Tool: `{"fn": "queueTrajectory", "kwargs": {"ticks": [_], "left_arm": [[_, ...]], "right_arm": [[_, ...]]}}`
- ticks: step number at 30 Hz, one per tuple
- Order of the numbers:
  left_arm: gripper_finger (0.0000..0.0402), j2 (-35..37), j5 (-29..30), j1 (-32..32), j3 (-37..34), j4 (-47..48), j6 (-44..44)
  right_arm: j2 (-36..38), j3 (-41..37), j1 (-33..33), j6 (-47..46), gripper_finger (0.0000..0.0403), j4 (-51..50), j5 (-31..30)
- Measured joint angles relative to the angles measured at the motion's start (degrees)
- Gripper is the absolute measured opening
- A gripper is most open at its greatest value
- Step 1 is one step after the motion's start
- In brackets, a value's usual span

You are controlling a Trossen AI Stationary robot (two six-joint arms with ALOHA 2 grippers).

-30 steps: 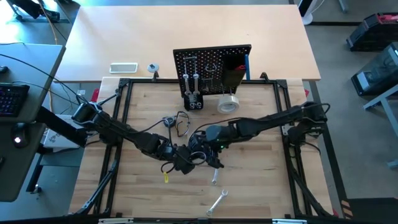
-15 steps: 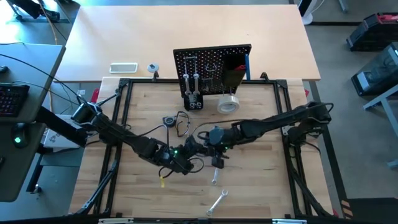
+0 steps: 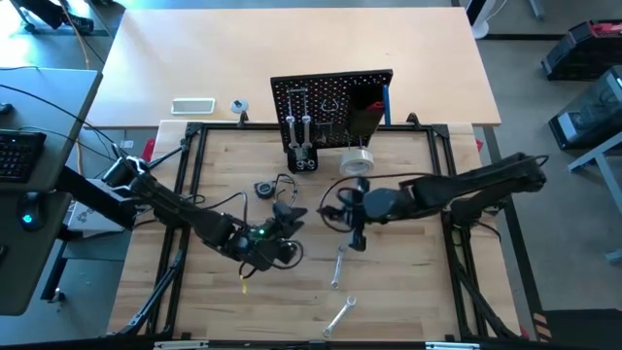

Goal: Hang tools onto peg board
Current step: Put the black wire stripper into the top black bin on the pegboard

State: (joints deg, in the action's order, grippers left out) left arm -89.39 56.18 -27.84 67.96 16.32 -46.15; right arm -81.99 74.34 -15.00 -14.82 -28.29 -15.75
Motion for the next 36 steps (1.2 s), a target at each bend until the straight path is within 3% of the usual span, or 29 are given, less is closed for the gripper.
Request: {"fn": "queueTrajectory", "kwargs": {"ticks": [8,15,24,36], "left_arm": [[0.0237,3.7,1.2,-0.8,0.0,3.9,12.5],[0.0237,4.1,0.2,-1.6,0.0,10.5,24.9],[0.0237,4.1,-0.6,-1.9,-0.1,16.6,35.4],[0.0237,4.0,-0.2,-4.2,-3.1,18.6,40.2]], "right_arm": [[3.8,11.3,0.6,19.7,0.0018,2.8,-13.4],[1.5,26.0,7.2,39.2,0.0018,8.9,-18.3],[-3.8,29.0,20.8,42.2,0.0018,10.1,-14.0],[-5.8,28.9,26.4,45.1,0.0018,14.3,-18.8]]}}
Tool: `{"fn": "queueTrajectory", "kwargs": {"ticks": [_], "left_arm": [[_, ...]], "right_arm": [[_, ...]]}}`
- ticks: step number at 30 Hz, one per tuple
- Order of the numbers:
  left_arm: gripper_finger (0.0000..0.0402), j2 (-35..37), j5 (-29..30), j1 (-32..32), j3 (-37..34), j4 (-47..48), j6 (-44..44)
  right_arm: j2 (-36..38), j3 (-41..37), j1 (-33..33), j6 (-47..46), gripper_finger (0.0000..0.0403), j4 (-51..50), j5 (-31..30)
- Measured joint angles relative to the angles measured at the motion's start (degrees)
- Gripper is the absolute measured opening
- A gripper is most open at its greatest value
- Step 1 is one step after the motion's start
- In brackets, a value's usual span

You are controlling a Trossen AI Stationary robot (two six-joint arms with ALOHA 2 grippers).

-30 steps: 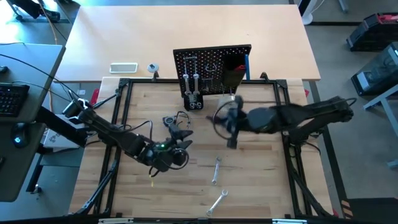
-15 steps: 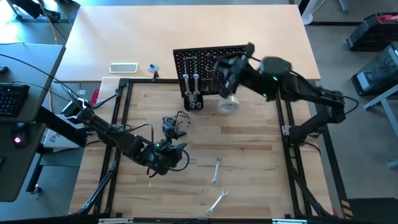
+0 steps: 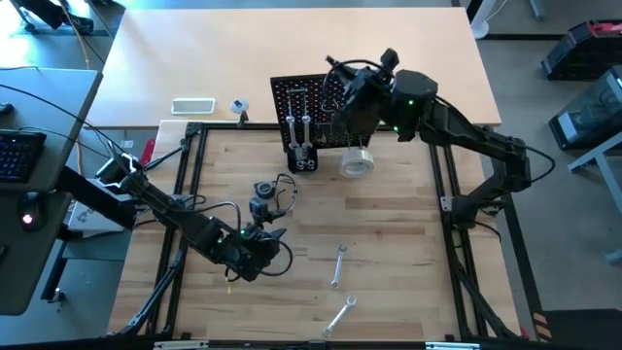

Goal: Hang tools onto peg board
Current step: Put the black wire stripper into the top black bin on the pegboard

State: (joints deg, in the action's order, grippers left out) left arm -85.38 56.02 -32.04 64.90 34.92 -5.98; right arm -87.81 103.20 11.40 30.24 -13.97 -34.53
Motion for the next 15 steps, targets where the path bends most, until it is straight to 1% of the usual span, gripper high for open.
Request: {"fn": "queueTrajectory", "kwargs": {"ticks": [4,11,15], "left_arm": [[0.0237,0.0,0.1,0.0,-1.1,-0.1,1.3],[0.0237,0.0,0.1,-0.2,-1.4,-0.5,2.7],[0.0237,0.0,0.1,-0.6,-1.4,-0.4,2.7]], "right_arm": [[0.0,-0.1,0.6,-1.0,0.0018,-0.3,-0.4],[0.9,-5.4,0.7,-1.9,0.0018,0.4,-1.5],[2.2,-7.8,0.7,-1.2,0.0018,4.4,-2.4]]}}
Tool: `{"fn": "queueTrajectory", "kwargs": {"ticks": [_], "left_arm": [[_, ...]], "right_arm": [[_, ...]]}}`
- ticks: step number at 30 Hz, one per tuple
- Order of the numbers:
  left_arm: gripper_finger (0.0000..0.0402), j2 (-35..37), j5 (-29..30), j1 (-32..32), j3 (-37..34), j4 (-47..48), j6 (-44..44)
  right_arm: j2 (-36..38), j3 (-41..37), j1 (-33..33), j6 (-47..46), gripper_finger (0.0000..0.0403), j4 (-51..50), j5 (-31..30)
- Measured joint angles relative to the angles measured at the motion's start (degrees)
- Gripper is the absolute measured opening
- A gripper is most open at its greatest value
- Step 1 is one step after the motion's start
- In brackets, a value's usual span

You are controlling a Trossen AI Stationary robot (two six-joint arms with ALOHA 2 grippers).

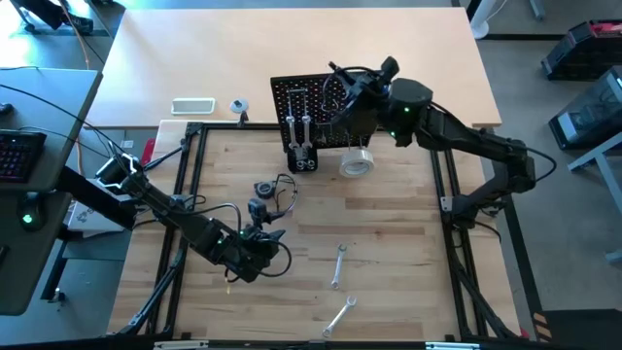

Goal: Hang tools onto peg board
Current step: Put the black wire stripper into the top black bin on the pegboard

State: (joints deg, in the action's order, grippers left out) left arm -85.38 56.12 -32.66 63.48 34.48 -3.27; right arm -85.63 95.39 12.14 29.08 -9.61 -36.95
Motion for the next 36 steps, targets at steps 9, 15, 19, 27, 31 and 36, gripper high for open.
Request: {"fn": "queueTrajectory", "kwargs": {"ticks": [9,15,19,27,31,36], "left_arm": [[0.0237,0.0,0.0,-0.1,0.1,-0.1,0.1],[0.0237,0.0,0.0,0.0,0.1,-0.1,0.1],[0.0237,0.0,0.0,0.0,0.1,0.0,0.1],[0.0237,0.0,0.0,0.0,0.1,-0.1,-0.2],[0.0237,0.0,0.0,0.0,0.1,-0.1,-0.2],[0.0237,0.0,0.0,0.0,0.1,-0.1,-0.3]], "right_arm": [[1.4,-2.9,0.3,-0.5,0.0017,1.5,-0.6],[1.8,-6.7,0.3,-1.0,0.0017,4.4,-2.0],[2.0,-7.6,0.2,-1.6,0.0026,4.7,-3.1],[2.1,-7.8,0.3,-3.1,0.0039,4.3,-5.1],[2.1,-7.8,0.3,-3.1,0.0037,4.2,-4.8],[2.1,-7.8,0.2,-3.3,0.0038,3.8,-5.1]]}}
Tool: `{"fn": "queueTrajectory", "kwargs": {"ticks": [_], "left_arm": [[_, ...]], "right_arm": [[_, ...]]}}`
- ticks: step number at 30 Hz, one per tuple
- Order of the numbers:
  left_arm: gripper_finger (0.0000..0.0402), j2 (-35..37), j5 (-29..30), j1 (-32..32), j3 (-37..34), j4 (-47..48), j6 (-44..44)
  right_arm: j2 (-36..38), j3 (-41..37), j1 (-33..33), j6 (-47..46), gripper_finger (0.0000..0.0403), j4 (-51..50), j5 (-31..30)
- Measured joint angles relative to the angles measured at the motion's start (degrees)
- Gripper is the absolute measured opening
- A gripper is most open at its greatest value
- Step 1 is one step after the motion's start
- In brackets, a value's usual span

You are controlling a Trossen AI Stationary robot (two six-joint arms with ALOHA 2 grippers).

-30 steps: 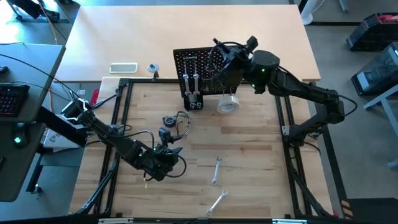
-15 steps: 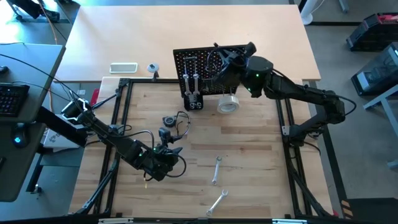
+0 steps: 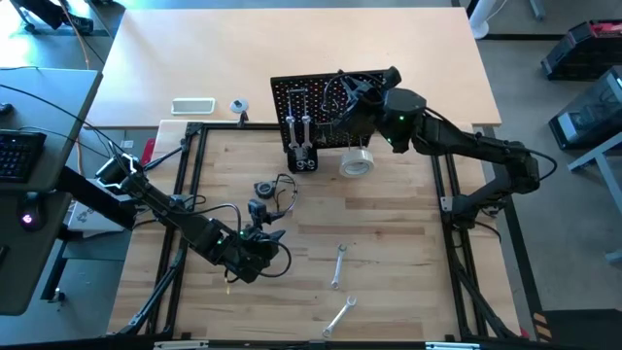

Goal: Hang tools onto peg board
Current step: Put the black wire stripper into the top black bin on the pegboard, then hang the top wrench on the pegboard

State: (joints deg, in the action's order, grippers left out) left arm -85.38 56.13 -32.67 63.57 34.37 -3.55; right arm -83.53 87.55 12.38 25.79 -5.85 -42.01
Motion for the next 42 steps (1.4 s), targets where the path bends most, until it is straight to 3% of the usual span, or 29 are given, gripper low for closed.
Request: {"fn": "queueTrajectory", "kwargs": {"ticks": [5,15,28,42], "left_arm": [[0.0237,0.0,0.1,0.0,0.0,0.0,-0.1],[0.0237,0.0,0.4,0.0,0.0,-0.7,-1.6],[0.0237,0.0,1.1,0.0,0.0,-1.6,-2.6],[0.0237,0.0,1.1,0.7,0.0,-2.6,-2.6]], "right_arm": [[0.0,0.0,0.0,0.0,0.0051,-0.3,0.0],[0.7,0.0,-0.5,-0.3,0.0131,-0.2,-2.3],[1.6,1.2,-5.5,8.8,0.0135,5.3,-6.0],[5.6,2.0,-11.2,10.3,0.0135,5.2,-6.4]]}}
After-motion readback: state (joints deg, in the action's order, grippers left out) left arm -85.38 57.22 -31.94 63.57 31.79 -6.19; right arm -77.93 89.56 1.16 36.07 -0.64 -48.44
